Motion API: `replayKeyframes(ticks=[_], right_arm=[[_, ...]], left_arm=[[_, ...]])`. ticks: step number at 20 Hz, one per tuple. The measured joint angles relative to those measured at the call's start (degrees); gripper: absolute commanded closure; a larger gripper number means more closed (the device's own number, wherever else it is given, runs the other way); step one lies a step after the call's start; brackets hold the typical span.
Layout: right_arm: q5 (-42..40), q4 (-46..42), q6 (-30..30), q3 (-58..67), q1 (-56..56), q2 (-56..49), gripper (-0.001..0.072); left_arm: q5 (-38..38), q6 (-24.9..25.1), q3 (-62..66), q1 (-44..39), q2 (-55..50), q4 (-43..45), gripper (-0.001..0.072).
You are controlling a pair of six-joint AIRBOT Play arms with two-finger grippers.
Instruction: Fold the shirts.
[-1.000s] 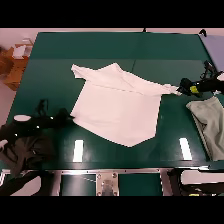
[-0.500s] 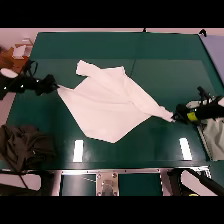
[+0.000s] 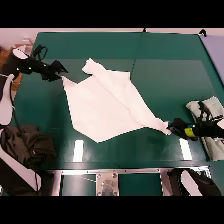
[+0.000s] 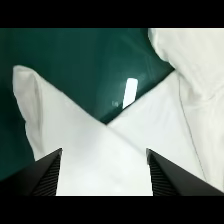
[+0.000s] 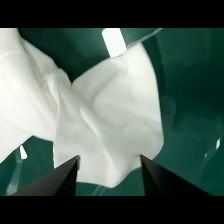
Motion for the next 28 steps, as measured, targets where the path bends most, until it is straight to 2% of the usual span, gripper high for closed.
replayKeyframes(ticks=[3,5,8,11,15,20,22,24,25,28], right_arm=[[-1.03,-2.95,-3.61,7.41,1.03,-4.61,0.0201],[-1.16,-3.04,-5.75,10.97,4.63,-7.43,0.0201],[-3.32,-3.04,-8.22,13.38,15.28,-11.96,0.0203],[-7.63,-4.63,-9.2,15.69,26.71,-18.27,0.0205],[-10.21,-7.56,-9.62,22.4,37.22,-28.52,0.0225],[-7.91,-13.33,-7.21,29.53,43.47,-37.22,0.0227],[-6.58,-16.02,-5.73,30.62,45.0,-38.62,0.028],[-5.6,-19.91,-3.74,31.3,45.99,-39.36,0.0308],[-5.33,-21.64,-2.78,31.5,46.27,-39.6,0.0392],[-4.28,-25.97,-0.55,31.87,46.8,-40.02,0.0631]], left_arm=[[-13.14,-2.6,0.76,1.79,1.2,1.51,0.0117],[-19.28,-3.54,-2.91,1.53,4.72,4.5,0.0117],[-20.17,-3.67,-17.55,0.09,15.1,8.0,0.0115],[-13.81,-3.21,-39.45,-2.1,28.3,7.28,0.0116],[0.28,0.2,-64.11,-9.27,39.41,-4.2,0.0116],[17.86,5.51,-76.28,-22.29,40.63,-20.04,0.0117],[21.62,6.4,-77.53,-26.16,39.52,-24.17,0.0121],[24.87,7.1,-78.38,-28.81,38.03,-26.56,0.0589],[26.21,7.54,-78.68,-29.53,37.46,-26.75,0.0686],[28.11,8.52,-79.01,-30.88,36.76,-28.87,0.0687]])
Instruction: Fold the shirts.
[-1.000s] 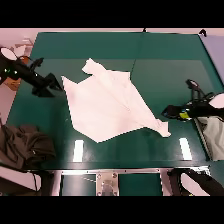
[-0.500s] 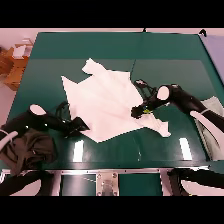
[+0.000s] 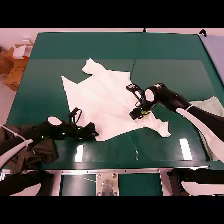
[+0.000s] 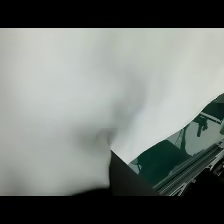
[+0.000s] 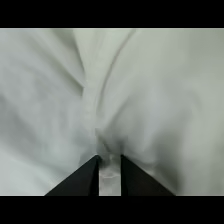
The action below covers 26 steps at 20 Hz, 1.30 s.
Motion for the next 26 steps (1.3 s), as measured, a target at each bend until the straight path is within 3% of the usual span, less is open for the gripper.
replayKeyframes(ticks=[1,9,13,16,20,26], right_arm=[[0.15,-0.85,0.61,0.02,0.09,-0.04,0.0691],[4.0,-2.58,2.78,3.61,-1.07,2.54,0.07],[6.95,-0.22,2.89,7.8,-11.96,8.72,0.07],[8.72,11.8,-0.28,6.86,-30.84,11.04,0.0696],[10.78,32.57,-9.64,-2.21,-53.77,11.76,0.0695],[7.89,44.06,-18.21,-15.39,-66.84,9.49,0.0695]], left_arm=[[0.2,0.11,-0.09,-0.24,-0.15,-0.46,0.0687],[0.68,0.7,-0.24,-0.55,-0.52,-0.61,0.0687],[-3.52,0.72,-0.28,3.63,-0.59,2.71,0.0687],[-8.28,0.96,-0.35,9.75,-0.59,6.93,0.0687],[-12.46,2.93,0.92,16.9,-0.59,11.28,0.0688],[-15.74,2.43,7.23,21.07,-0.66,20.59,0.0688]])
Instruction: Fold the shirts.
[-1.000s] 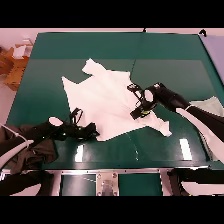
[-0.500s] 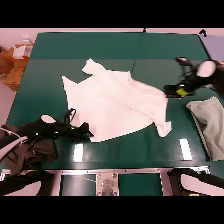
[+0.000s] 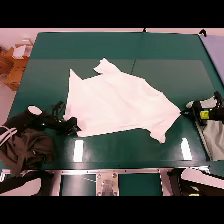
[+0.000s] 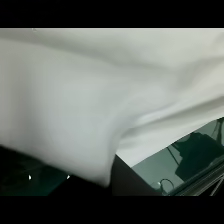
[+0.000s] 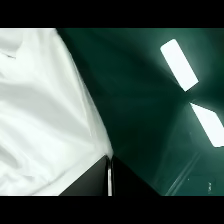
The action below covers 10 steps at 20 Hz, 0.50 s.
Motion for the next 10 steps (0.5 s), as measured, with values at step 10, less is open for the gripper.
replayKeyframes(ticks=[10], right_arm=[[8.68,35.17,-9.92,13.0,-2.38,7.74,0.0695]], left_arm=[[-14.1,-4.96,35.69,0.68,7.56,4.09,0.0688]])
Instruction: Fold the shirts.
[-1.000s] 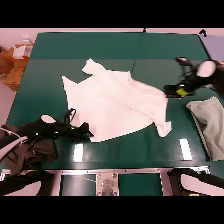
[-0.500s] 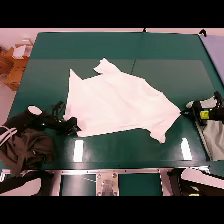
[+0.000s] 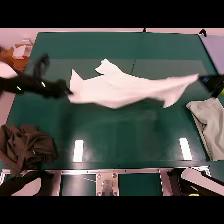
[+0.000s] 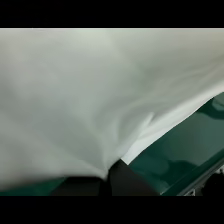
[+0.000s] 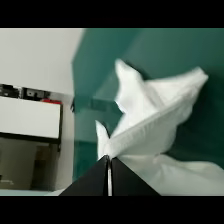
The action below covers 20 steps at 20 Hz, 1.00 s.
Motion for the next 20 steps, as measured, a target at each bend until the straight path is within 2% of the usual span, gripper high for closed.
replayKeyframes(ticks=[5,7,9,14,17,20], right_arm=[[-5.97,8.02,-1.11,24.46,-1.4,10.95,0.0695],[-9.49,8.94,-1.25,33.66,-2.64,13.73,0.0694],[-12.09,8.44,-1.38,41.48,-3.45,15.23,0.0694],[-13.84,1.18,1.44,48.78,-3.91,16.33,0.0693],[-12.87,-4.09,3.02,44.0,-0.55,15.72,0.0693],[-14.08,-11.69,3.63,33.4,6.78,13.33,0.0693]], left_arm=[[-0.83,-2.45,38.32,0.02,4.66,0.2,0.0688],[-0.2,-2.84,49.22,0.02,6.14,0.28,0.0688],[0.98,-3.08,54.99,0.02,8.31,1.57,0.0688],[1.92,-6.21,55.06,0.02,12.55,10.97,0.0688],[1.73,-7.43,45.48,0.02,12.79,14.38,0.0687],[2.21,-7.65,33.59,0.0,9.73,15.19,0.0687]])
